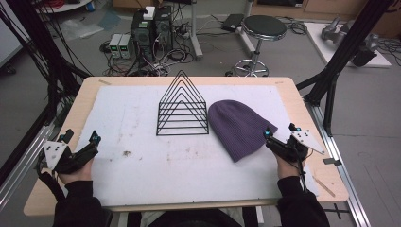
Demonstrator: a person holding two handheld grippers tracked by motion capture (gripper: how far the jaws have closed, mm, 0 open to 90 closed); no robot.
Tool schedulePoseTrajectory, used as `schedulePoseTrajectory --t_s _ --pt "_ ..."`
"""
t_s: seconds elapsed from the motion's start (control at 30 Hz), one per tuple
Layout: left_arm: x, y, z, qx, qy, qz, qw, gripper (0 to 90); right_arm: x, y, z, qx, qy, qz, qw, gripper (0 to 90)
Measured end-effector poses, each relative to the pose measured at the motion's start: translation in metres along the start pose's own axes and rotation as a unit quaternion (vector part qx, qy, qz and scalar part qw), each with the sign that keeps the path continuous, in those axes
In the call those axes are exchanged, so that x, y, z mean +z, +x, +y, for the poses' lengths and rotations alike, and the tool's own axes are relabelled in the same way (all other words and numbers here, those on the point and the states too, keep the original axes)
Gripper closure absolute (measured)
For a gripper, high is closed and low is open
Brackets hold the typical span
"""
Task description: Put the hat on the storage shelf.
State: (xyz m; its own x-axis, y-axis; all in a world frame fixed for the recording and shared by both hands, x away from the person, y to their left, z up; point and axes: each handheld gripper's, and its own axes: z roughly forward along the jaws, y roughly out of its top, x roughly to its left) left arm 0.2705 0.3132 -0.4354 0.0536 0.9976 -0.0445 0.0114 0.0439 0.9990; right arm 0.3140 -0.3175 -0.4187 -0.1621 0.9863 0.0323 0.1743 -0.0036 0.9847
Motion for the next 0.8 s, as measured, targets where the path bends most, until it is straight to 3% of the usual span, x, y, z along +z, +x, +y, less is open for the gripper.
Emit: schedulePoseTrajectory --t_s 0.67,0.8 --pt "0.001 -0.0009 -0.0001 0.001 0.001 -0.004 1.0 17.7 -0.0008 0.0 0.0009 -0.013 -0.011 -0.001 0.9999 11.4" --pt "0.0013 -0.0014 -0.0002 0.0 0.0 -0.004 1.0 17.7 0.0015 -0.0035 0.004 -0.004 -0.012 0.006 0.9999 11.4"
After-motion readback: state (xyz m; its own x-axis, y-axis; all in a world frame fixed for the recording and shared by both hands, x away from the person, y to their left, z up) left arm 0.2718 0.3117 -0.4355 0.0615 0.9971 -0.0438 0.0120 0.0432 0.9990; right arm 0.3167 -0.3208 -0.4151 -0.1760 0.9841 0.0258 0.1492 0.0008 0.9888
